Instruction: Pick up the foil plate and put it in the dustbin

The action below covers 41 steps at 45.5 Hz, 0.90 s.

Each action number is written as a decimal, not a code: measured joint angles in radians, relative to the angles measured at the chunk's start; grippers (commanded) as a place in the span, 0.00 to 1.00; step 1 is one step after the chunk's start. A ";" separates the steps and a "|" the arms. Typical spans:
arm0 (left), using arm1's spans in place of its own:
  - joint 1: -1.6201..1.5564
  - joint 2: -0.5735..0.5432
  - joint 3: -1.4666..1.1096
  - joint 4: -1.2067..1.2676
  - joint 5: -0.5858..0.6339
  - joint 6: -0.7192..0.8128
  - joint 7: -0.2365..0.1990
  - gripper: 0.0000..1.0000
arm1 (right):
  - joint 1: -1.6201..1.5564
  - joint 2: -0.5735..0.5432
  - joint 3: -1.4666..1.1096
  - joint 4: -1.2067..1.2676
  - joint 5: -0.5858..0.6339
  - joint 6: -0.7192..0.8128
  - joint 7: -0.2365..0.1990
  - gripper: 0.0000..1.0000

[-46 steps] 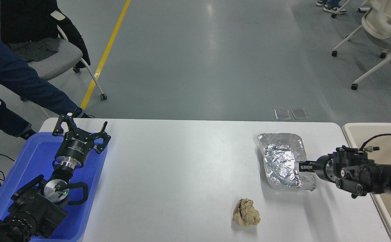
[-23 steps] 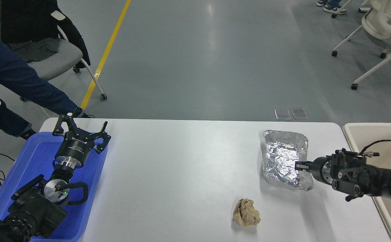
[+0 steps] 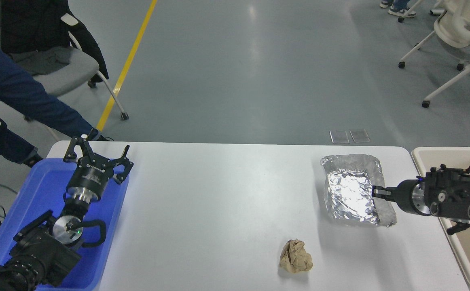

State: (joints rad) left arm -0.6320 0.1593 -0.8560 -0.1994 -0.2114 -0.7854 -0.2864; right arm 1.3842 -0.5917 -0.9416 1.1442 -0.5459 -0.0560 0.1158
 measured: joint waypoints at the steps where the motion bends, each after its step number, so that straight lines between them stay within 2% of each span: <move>1: 0.000 0.000 0.000 0.000 0.000 0.000 0.000 1.00 | 0.027 -0.003 -0.023 0.020 0.001 0.006 0.000 0.00; 11: 0.001 0.000 0.000 0.000 0.000 0.000 0.000 1.00 | 0.369 0.029 -0.277 0.223 0.026 0.163 0.006 0.00; 23: 0.001 0.000 0.000 0.000 -0.001 0.000 0.000 1.00 | 0.712 0.070 -0.418 0.317 0.109 0.577 0.021 0.00; 28: 0.001 0.000 0.000 0.000 -0.001 0.000 -0.001 1.00 | 0.828 0.075 -0.441 0.331 0.130 0.687 0.023 0.00; 41: 0.002 0.000 0.000 0.000 -0.002 0.000 -0.001 1.00 | 1.043 0.075 -0.467 0.349 0.165 0.800 0.025 0.00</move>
State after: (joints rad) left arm -0.6305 0.1595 -0.8560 -0.1994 -0.2131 -0.7854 -0.2878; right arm 2.4271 -0.5168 -1.4088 1.4927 -0.3813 0.7445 0.1411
